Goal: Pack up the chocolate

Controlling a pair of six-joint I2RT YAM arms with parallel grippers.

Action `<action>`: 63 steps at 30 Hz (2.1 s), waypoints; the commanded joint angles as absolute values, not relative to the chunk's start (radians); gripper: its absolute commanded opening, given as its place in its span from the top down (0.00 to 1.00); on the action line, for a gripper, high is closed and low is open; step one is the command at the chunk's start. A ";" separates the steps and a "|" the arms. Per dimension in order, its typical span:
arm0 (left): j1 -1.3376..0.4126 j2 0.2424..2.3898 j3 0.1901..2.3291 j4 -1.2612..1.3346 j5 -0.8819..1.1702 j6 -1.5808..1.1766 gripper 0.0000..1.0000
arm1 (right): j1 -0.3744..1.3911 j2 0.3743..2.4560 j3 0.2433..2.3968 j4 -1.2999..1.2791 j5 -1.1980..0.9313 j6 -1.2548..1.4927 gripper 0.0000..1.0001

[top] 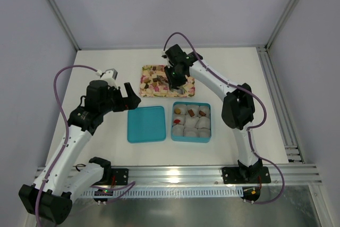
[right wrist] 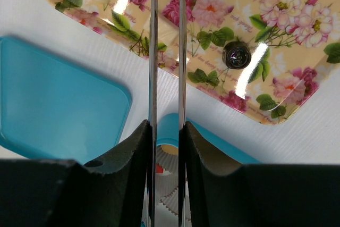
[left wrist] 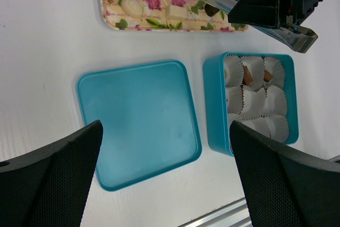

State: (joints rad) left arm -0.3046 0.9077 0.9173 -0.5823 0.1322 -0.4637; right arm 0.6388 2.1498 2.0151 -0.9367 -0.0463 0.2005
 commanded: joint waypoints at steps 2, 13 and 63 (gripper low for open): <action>-0.302 0.902 0.916 -0.569 0.130 -0.462 0.00 | 0.644 2.131 2.051 -0.919 -0.031 0.201 0.72; -0.302 0.900 0.917 -0.569 0.132 -0.462 0.00 | 0.618 1.979 2.002 -0.922 -0.057 0.202 0.73; -0.301 0.911 0.919 -0.566 0.144 -0.462 0.00 | 0.604 1.077 1.031 -0.980 -0.158 0.311 0.73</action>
State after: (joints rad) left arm -0.3042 0.9081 0.9173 -0.5835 0.1329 -0.4637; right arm 0.6003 1.1049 1.0359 -1.0161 -0.1562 0.2962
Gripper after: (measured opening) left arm 0.996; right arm 0.300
